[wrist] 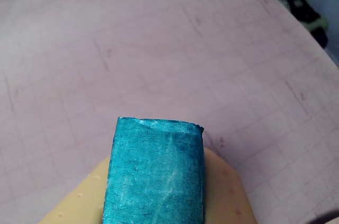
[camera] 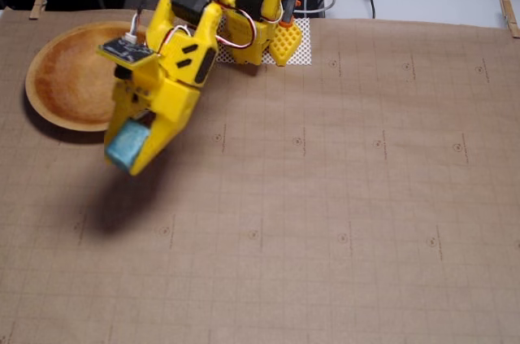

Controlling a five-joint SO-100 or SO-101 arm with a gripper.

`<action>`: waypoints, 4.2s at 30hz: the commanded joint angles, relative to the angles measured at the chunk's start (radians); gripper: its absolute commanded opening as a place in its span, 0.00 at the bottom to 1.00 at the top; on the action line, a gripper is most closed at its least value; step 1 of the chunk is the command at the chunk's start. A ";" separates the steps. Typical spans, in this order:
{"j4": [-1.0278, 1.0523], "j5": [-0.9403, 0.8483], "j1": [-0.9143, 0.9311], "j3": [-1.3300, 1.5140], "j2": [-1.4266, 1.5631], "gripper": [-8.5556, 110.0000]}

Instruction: Grasp a blue block and put it in the bowl.

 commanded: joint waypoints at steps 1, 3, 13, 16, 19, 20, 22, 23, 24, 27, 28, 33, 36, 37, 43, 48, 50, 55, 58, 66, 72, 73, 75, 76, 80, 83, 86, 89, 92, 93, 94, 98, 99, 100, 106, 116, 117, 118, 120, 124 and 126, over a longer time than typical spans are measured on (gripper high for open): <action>0.029 -0.009 0.035 -0.084 0.015 0.05; 0.063 -0.008 0.052 -0.098 0.020 0.05; 0.075 -0.011 0.181 -0.129 0.015 0.05; 0.072 -0.035 0.216 -0.117 0.015 0.05; 0.071 -0.063 0.256 -0.103 0.015 0.05; 0.071 -0.067 0.265 -0.098 0.015 0.05; 0.071 -0.078 0.285 -0.091 0.015 0.05; 0.071 -0.080 0.293 -0.086 0.015 0.05; 0.071 -0.081 0.302 -0.080 0.015 0.05; 0.071 -0.081 0.327 -0.061 0.015 0.05; 0.071 -0.081 0.336 -0.054 0.015 0.05; 0.067 -0.078 0.391 -0.009 0.015 0.05; 0.012 -0.075 0.413 0.040 0.015 0.05; -0.037 -0.075 0.414 0.072 0.015 0.05; -0.210 -0.077 0.442 0.192 0.015 0.05; -0.221 -0.067 0.492 0.229 0.002 0.05; -0.224 -0.067 0.511 0.235 -0.026 0.05; -0.225 -0.067 0.554 0.239 -0.081 0.05; -0.225 -0.067 0.575 0.238 -0.100 0.05; -0.336 -0.066 0.629 0.278 -0.186 0.05; -0.382 -0.066 0.673 0.301 -0.224 0.05; -0.383 -0.066 0.681 0.304 -0.225 0.05; -0.383 -0.066 0.698 0.314 -0.229 0.05; -0.383 -0.067 0.704 0.319 -0.229 0.05; -0.383 -0.077 0.733 0.336 -0.227 0.05; -0.382 -0.083 0.756 0.339 -0.229 0.05; -0.370 -0.084 0.759 0.339 -0.230 0.05; -0.367 -0.086 0.756 0.339 -0.230 0.05; -0.367 -0.086 0.755 0.339 -0.230 0.07; -0.367 -0.086 0.750 0.339 -0.230 0.09; -0.367 -0.086 0.741 0.339 -0.230 0.11; -0.367 -0.086 0.712 0.339 -0.229 0.22; -0.367 -0.086 0.709 0.339 -0.229 0.23; -0.367 -0.086 0.704 0.339 -0.229 0.26; -0.367 -0.086 0.693 0.336 -0.229 0.37; -0.367 -0.084 0.687 0.331 -0.212 0.43; -0.367 -0.084 0.687 0.331 -0.212 0.43; -0.367 -0.084 0.687 0.331 -0.210 0.43; -0.365 -0.086 0.687 0.339 -0.175 0.43; -0.296 -0.086 0.687 0.356 -0.066 0.43; -0.236 -0.086 0.684 0.354 -0.014 0.43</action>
